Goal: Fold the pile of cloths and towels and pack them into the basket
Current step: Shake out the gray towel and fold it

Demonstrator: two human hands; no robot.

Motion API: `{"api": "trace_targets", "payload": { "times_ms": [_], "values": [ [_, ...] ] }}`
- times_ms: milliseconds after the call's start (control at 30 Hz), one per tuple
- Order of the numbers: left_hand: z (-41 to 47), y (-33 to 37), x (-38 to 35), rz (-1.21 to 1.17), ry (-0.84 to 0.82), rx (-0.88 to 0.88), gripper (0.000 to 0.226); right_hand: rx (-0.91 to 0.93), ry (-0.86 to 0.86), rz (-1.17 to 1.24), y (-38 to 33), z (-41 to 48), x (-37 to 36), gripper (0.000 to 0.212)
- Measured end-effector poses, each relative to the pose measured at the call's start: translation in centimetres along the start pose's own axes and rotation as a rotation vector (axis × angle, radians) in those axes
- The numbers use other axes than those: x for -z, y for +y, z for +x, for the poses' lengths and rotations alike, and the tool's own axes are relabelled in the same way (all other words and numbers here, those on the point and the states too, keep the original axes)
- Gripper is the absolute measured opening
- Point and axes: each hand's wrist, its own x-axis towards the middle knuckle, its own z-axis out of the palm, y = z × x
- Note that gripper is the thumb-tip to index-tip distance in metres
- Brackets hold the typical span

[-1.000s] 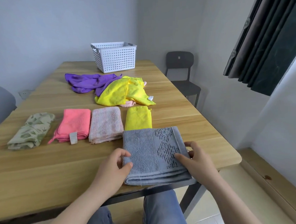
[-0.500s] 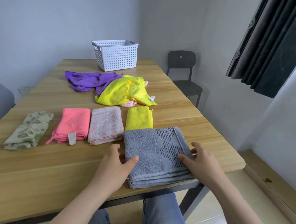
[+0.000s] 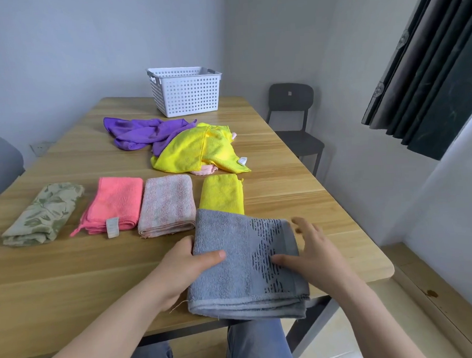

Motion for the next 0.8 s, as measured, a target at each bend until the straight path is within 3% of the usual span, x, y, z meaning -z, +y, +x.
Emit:
{"api": "trace_targets", "payload": {
  "times_ms": [133, 233, 300, 400, 533, 667, 800],
  "values": [
    [-0.2, -0.4, 0.5, 0.069, 0.004, -0.011, 0.08, 0.288, -0.1, -0.065, -1.4, 1.4, 0.2, 0.097],
    [-0.6, -0.5, 0.6, 0.189, 0.014, -0.067, 0.066, 0.276, -0.228, -0.16, -1.9, 3.2, 0.3, 0.099],
    [-0.7, -0.2, 0.7, 0.254, 0.023, -0.09, 0.06, 0.218, -0.287, -0.154, -2.1, 4.0, 0.6, 0.086],
    [-0.4, -0.3, 0.9, 0.324, 0.061, -0.107, 0.057, 0.233, -0.305, -0.238, -2.1, 4.6, 0.6, 0.049],
    [0.1, -0.7, 0.6, 0.325, 0.099, -0.093, 0.047, 0.227, -0.297, -0.193, -1.6, 4.9, 1.0, 0.036],
    [0.6, -0.6, 1.1, 0.253, 0.146, -0.019, 0.075, 0.228, -0.217, -0.155, -0.7, 5.1, 1.2, 0.031],
    [0.4, -0.4, 1.7, 0.194, 0.083, 0.038, 0.092, 0.173, -0.174, -0.073, 0.7, 5.0, 1.3, 0.03]
  ]
}}
